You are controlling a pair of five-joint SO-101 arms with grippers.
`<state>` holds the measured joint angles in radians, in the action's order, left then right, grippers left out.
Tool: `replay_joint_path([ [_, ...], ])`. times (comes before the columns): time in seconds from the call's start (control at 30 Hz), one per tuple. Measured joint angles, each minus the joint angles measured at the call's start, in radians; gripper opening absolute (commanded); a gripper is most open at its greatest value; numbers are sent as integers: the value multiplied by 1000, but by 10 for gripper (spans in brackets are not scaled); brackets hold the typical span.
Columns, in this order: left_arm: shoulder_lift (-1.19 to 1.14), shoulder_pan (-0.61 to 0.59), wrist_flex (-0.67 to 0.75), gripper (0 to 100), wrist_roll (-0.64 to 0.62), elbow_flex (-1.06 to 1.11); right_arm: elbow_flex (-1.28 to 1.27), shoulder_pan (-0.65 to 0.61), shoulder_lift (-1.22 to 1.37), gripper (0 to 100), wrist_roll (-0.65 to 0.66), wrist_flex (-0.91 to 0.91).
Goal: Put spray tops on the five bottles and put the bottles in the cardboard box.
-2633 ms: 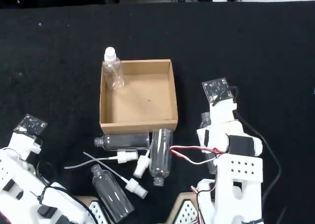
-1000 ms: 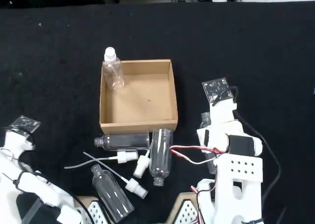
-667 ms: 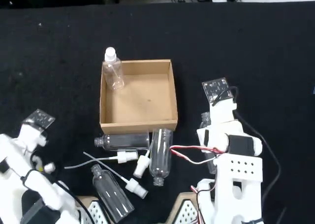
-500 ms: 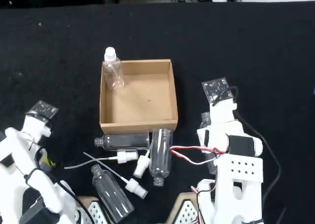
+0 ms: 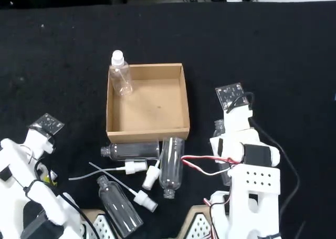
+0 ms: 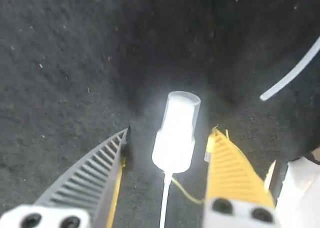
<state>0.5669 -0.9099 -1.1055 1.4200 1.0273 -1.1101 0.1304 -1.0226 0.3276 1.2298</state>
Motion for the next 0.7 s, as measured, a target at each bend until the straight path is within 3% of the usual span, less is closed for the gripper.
replay_joint_path([
  [0.17, 0, -2, 25, 220, 0, 18, 0, 0, 0, 11, 0, 0],
  [0.37, 0, -2, 31, 77, 3, 49, 0, 0, 0, 11, 0, 0],
  [0.7, 0, -17, 26, 190, 23, 69, 0, 0, 0, 11, 0, 0],
])
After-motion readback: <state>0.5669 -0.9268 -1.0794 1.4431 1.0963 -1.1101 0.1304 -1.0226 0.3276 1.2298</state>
